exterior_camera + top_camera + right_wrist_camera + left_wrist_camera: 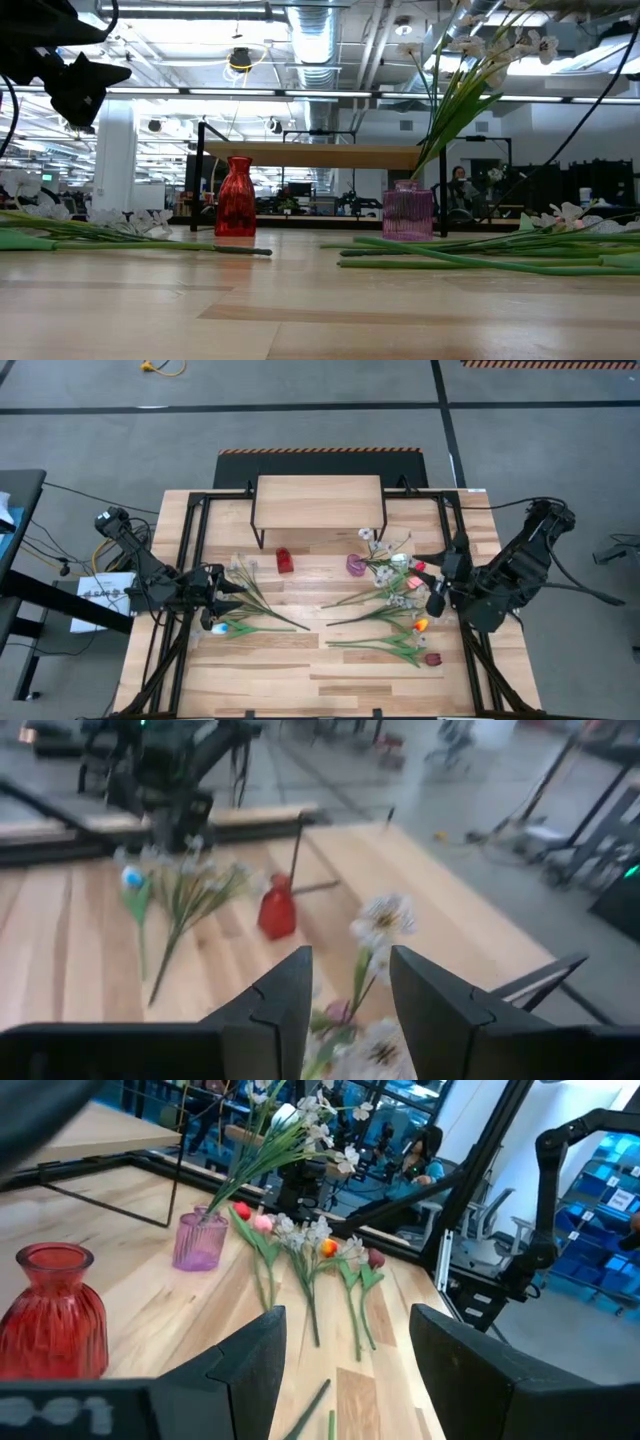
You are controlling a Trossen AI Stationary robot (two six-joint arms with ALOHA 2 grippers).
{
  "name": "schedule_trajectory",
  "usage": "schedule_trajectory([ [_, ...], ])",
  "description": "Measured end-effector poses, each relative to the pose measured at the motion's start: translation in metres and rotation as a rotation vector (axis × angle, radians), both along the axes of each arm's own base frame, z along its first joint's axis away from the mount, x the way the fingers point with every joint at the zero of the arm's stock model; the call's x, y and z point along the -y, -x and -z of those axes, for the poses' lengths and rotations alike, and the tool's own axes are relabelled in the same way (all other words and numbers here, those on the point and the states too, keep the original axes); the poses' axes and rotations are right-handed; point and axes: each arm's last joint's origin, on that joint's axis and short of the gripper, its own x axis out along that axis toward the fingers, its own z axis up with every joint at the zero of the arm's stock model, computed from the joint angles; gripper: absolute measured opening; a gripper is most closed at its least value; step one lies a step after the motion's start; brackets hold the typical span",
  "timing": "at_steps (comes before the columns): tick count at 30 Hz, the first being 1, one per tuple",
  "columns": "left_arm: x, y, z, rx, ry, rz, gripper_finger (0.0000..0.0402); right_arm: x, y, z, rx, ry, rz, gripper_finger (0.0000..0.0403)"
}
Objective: Pick and place flowers into a vace then onto a shelf
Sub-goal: Put the dark red tulip into the red vase
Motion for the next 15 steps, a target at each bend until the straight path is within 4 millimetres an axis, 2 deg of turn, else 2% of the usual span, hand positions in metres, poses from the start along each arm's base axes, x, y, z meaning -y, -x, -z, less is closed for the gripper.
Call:
schedule_trajectory([
  [7, 0.000, 0.000, 0.000, 0.001, -0.005, -0.003, 0.0204, -0.010, 0.001, -0.003, -0.002, -0.036, -0.093, 0.0128],
  [15, -0.005, 0.000, 0.000, 0.006, -0.011, -0.168, 0.0204, -0.017, 0.004, -0.003, 0.011, -0.133, -0.129, 0.0128],
])
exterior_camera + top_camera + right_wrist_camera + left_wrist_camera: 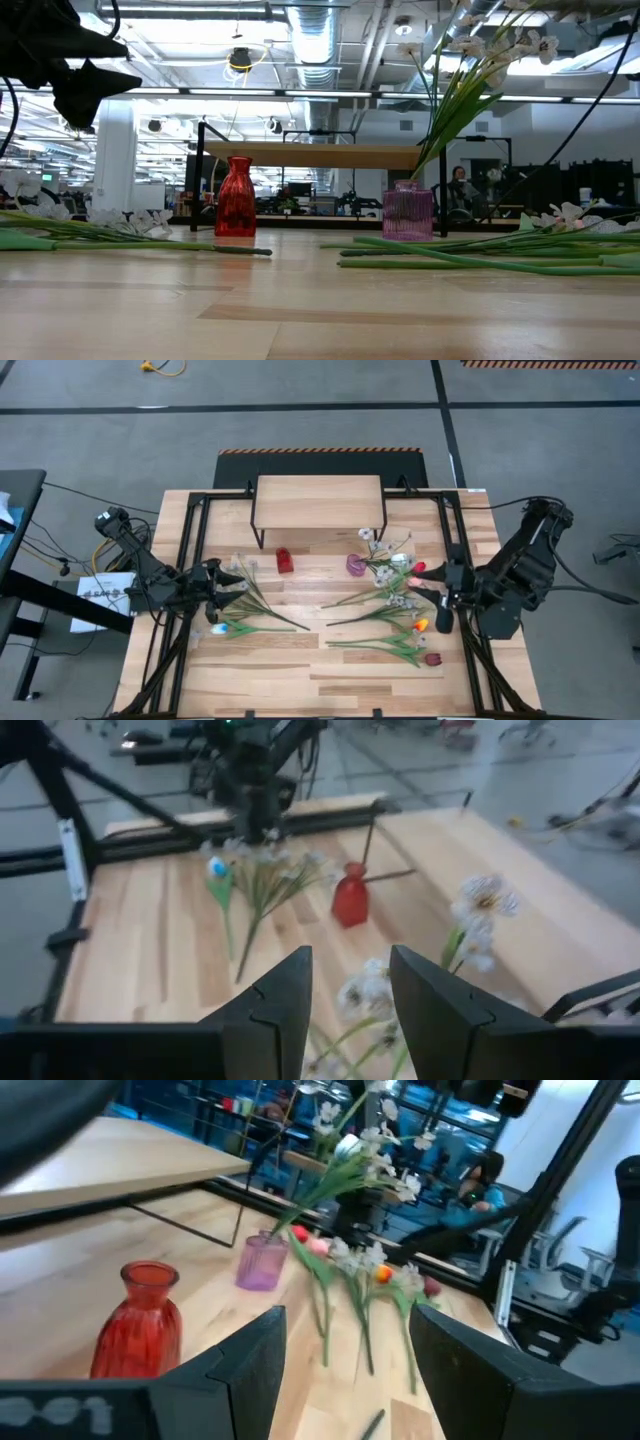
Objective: Pick and place flowers into a vace then onto a shelf
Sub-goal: Put the dark red tulip into the red vase
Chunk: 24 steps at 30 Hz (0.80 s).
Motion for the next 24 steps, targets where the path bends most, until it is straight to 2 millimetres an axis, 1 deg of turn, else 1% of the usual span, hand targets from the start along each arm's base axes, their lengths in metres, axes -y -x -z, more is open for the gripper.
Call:
schedule_trajectory([
  [4, 0.000, 0.000, 0.000, -0.006, -0.034, 0.001, 0.0204, -0.003, -0.001, -0.001, -0.017, -0.063, -0.041, 0.0128],
  [6, 0.001, 0.000, 0.000, -0.011, -0.069, 0.032, 0.0204, -0.005, -0.002, -0.002, -0.013, -0.088, -0.059, 0.0128],
  [9, 0.004, 0.000, 0.000, -0.017, -0.125, 0.127, 0.0204, -0.008, -0.001, -0.002, -0.018, -0.101, -0.089, 0.0128],
  [11, 0.006, 0.000, 0.000, -0.016, -0.158, 0.213, 0.0204, -0.011, 0.000, -0.001, -0.025, -0.075, -0.111, 0.0128],
  [13, 0.008, 0.000, 0.000, -0.012, -0.184, 0.292, 0.0204, -0.015, -0.003, 0.004, -0.026, -0.030, -0.121, 0.0128],
  [16, 0.011, 0.000, 0.000, -0.006, -0.221, 0.370, 0.0204, -0.023, -0.012, 0.014, -0.035, 0.041, -0.125, 0.0128],
  [18, 0.011, 0.000, 0.000, 0.002, -0.224, 0.390, 0.0204, -0.026, -0.019, 0.018, -0.053, 0.087, -0.116, 0.0128],
  [21, 0.011, 0.000, -0.002, 0.019, -0.157, 0.384, 0.0204, -0.029, -0.034, 0.027, -0.083, 0.147, -0.088, 0.0128],
  [24, 0.011, 0.000, -0.005, 0.041, -0.101, 0.378, 0.0204, -0.031, -0.051, 0.030, -0.064, 0.139, -0.044, 0.0128],
])
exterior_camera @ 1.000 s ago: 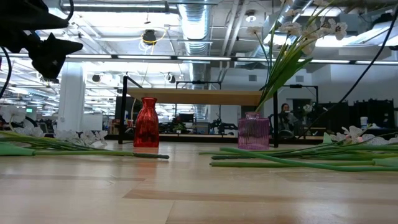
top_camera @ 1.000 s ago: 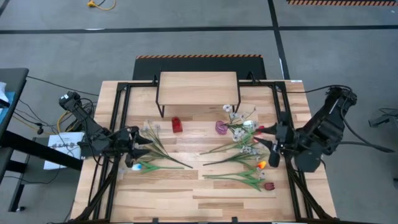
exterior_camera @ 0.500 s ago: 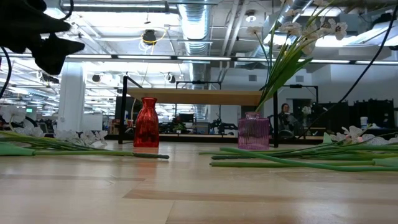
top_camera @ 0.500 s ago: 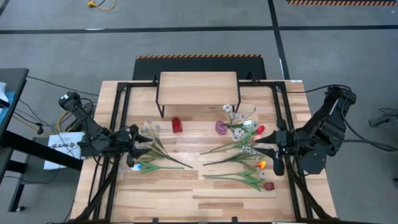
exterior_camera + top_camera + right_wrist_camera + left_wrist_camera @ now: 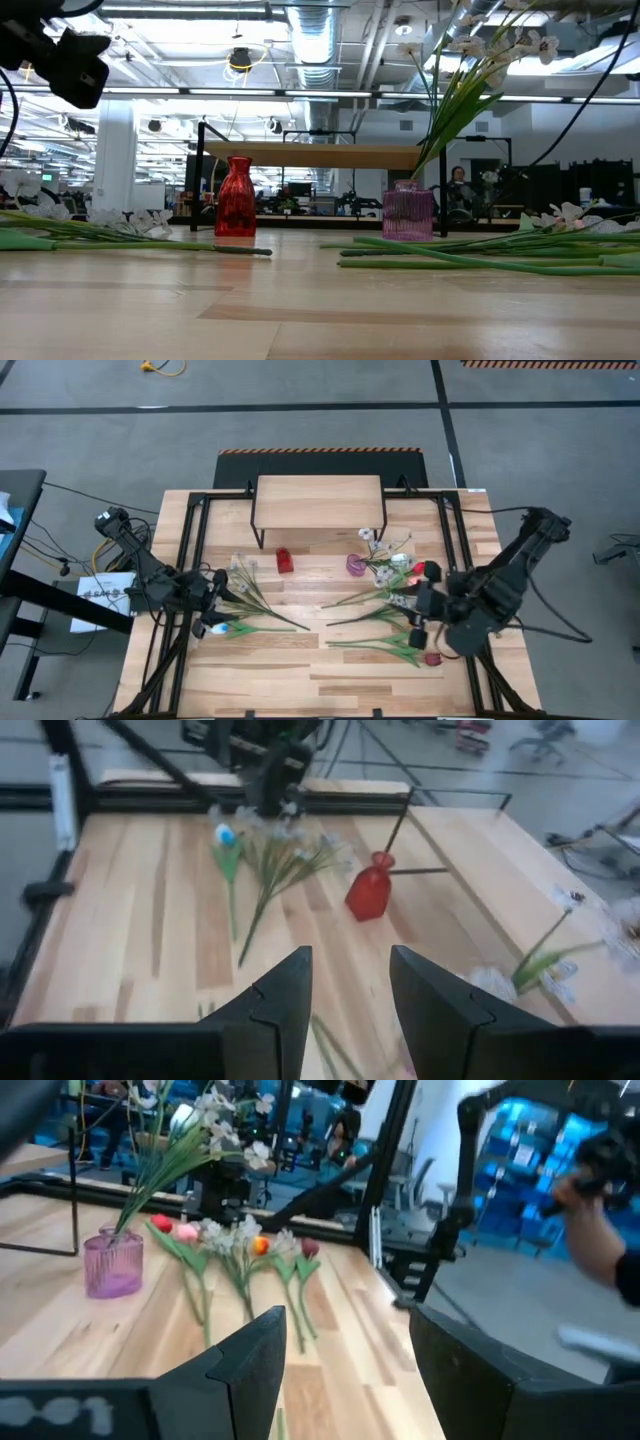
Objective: Pick and place flowers into a vace then onto a shelf
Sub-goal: Put the dark red tulip into the red vase
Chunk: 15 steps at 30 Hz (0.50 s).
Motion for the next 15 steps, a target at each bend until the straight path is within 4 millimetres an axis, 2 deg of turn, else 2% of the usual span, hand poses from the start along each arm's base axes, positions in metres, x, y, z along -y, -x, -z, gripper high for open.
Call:
schedule_trajectory([
  [6, -0.001, 0.000, -0.002, 0.034, -0.088, -0.053, 0.0204, -0.009, -0.029, 0.003, -0.042, 0.153, -0.040, 0.0128],
  [9, -0.002, 0.000, -0.005, 0.061, -0.115, -0.071, 0.0204, -0.013, -0.036, -0.005, -0.050, 0.203, -0.071, 0.0128],
  [11, -0.002, 0.000, -0.006, 0.073, -0.114, -0.076, 0.0204, -0.017, -0.038, -0.011, -0.056, 0.200, -0.110, 0.0128],
  [15, -0.002, 0.000, -0.008, 0.089, -0.097, -0.078, 0.0204, -0.027, -0.040, -0.010, -0.117, 0.127, -0.247, 0.0128],
])
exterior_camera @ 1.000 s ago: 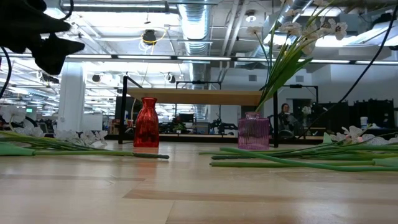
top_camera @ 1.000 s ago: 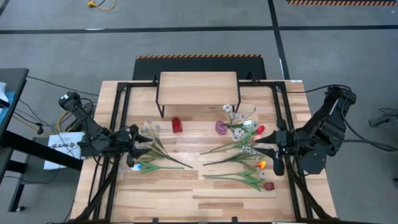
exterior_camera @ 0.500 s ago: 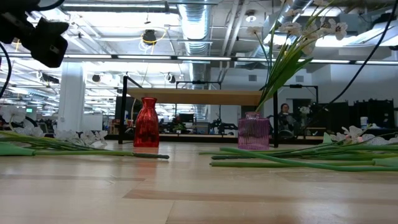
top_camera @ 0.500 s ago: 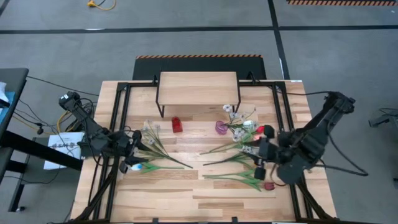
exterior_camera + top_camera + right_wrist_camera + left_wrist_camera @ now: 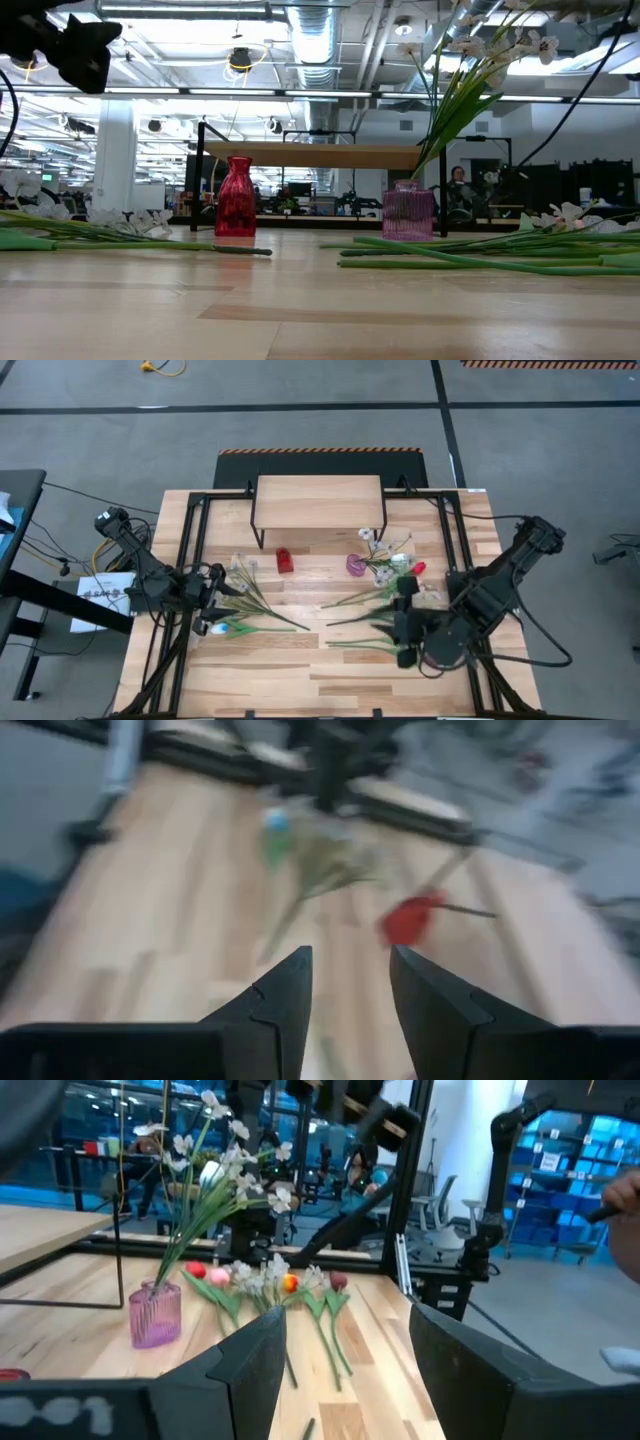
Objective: Pick and place flowers into a vace then onto a shelf
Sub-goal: Put the dark red tulip into the red vase
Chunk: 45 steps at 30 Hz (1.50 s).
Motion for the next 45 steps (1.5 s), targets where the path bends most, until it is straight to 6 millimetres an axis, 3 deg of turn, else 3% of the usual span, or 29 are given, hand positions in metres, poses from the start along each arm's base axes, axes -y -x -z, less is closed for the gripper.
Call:
schedule_trajectory([
  [6, 0.000, 0.000, 0.001, -0.006, -0.005, 0.000, 0.0204, -0.007, 0.001, 0.012, -0.100, -0.053, 0.024, 0.0128],
  [11, 0.000, 0.000, 0.001, -0.010, 0.007, 0.002, 0.0204, -0.011, 0.019, 0.025, -0.204, -0.071, 0.110, 0.0128],
  [17, 0.000, 0.000, 0.001, -0.011, 0.010, 0.002, 0.0204, -0.024, 0.041, 0.026, -0.190, -0.170, 0.163, 0.0128],
  [21, 0.000, 0.000, 0.001, -0.012, 0.018, 0.002, 0.0204, -0.035, 0.044, 0.033, -0.181, -0.257, 0.213, 0.0128],
  [33, 0.000, 0.000, 0.001, -0.013, 0.045, 0.005, 0.0204, -0.065, 0.003, 0.107, -0.357, -0.184, 0.302, 0.0124],
  [45, 0.001, 0.000, 0.001, -0.017, 0.075, 0.037, 0.0204, -0.062, -0.033, 0.145, -0.556, -0.300, 0.365, 0.0127],
])
